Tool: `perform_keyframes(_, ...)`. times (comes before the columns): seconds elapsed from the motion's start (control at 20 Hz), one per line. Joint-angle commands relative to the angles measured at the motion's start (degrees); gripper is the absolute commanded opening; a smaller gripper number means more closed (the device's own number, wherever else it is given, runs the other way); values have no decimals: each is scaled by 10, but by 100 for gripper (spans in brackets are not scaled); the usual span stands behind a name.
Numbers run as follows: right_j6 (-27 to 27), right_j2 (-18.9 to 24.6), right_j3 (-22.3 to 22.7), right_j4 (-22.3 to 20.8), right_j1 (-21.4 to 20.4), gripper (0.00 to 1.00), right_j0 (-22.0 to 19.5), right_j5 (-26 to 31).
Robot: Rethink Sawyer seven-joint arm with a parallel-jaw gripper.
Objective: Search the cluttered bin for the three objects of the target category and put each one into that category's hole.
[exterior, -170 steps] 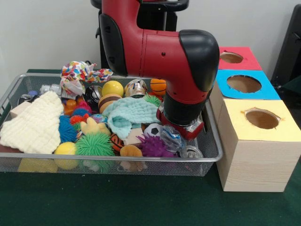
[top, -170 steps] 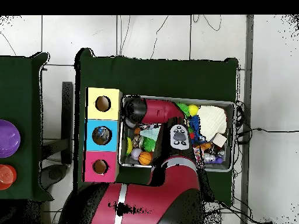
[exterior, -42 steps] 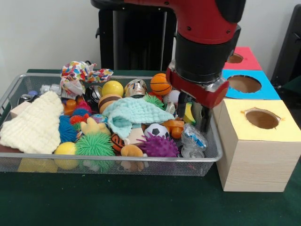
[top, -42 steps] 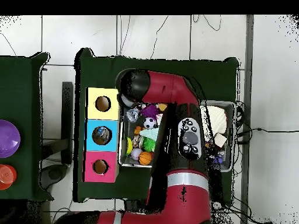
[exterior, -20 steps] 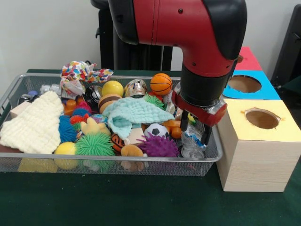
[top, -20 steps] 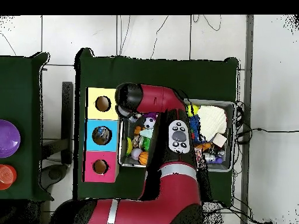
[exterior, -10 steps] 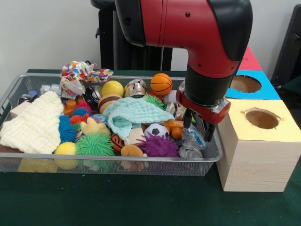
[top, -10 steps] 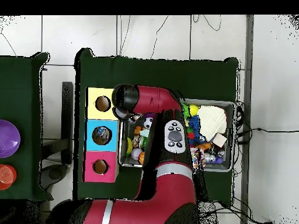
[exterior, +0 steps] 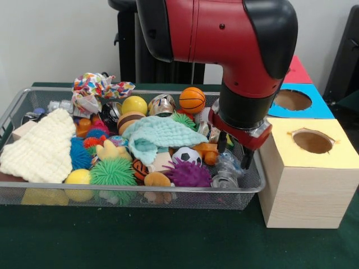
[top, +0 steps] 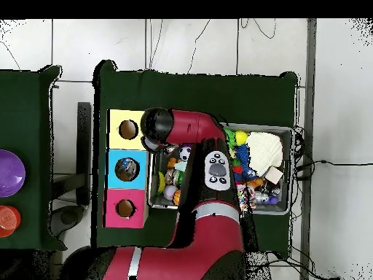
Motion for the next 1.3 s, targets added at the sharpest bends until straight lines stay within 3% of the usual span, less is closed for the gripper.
perform_keyframes(0.05,38,16,58,-19,40,100,-5,-83)
perform_keyframes(0.35,32,10,60,-26,32,100,-1,-75)
perform_keyframes(0.8,25,-14,39,-59,47,100,5,-125)
perform_keyframes(0.85,24,-18,37,-64,48,0,7,-130)
perform_keyframes(1.3,17,-24,8,-68,54,0,-3,-114)
